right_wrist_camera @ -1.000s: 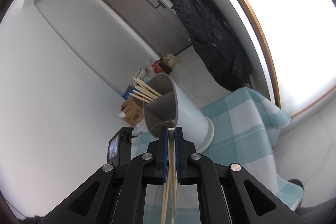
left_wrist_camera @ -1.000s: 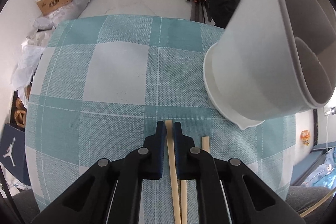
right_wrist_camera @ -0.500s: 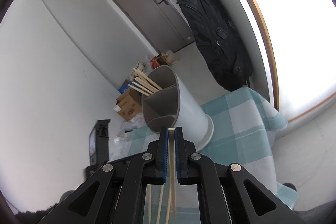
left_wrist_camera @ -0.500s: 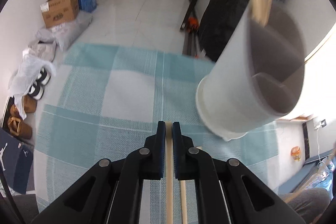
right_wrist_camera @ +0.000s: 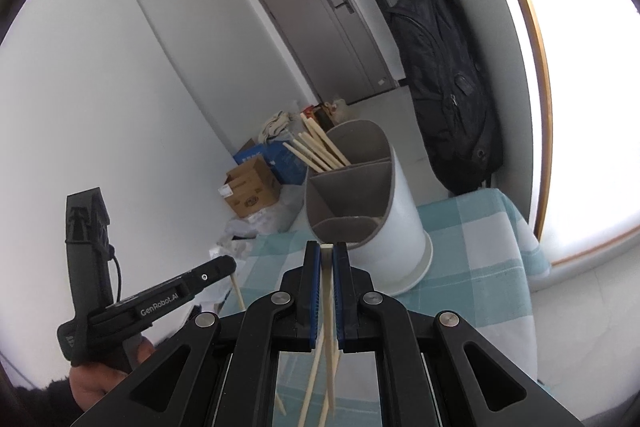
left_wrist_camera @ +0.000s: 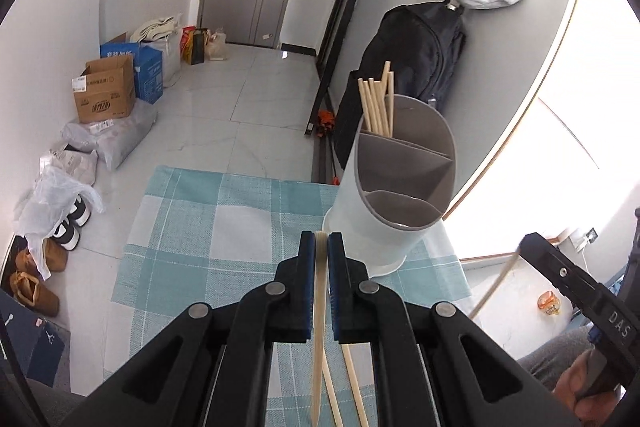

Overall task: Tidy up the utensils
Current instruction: 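Lift both held chopsticks up and over the utensil holder opening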

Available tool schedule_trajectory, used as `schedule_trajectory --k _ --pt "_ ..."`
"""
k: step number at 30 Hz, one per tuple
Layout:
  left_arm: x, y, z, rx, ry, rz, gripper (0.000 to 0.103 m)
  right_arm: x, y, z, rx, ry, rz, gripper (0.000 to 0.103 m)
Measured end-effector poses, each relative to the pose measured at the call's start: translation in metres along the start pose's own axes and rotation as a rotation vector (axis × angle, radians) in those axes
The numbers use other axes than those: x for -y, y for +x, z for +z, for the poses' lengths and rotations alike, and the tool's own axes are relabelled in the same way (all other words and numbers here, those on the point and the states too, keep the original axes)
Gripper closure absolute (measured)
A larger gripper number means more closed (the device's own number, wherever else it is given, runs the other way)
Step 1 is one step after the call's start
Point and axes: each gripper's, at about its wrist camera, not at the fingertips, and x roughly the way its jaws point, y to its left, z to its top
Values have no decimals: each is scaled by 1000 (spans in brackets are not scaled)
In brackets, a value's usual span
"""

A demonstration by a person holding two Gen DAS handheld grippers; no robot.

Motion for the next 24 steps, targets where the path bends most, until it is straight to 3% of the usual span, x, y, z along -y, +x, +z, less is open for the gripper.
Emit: schedule_trajectory --k 15,24 --pt "22 -36 18 20 105 -65 101 -34 -5 17 45 -95 -8 98" --pt "32 -44 42 14 124 -100 101 -36 -12 55 90 -107 -9 98"
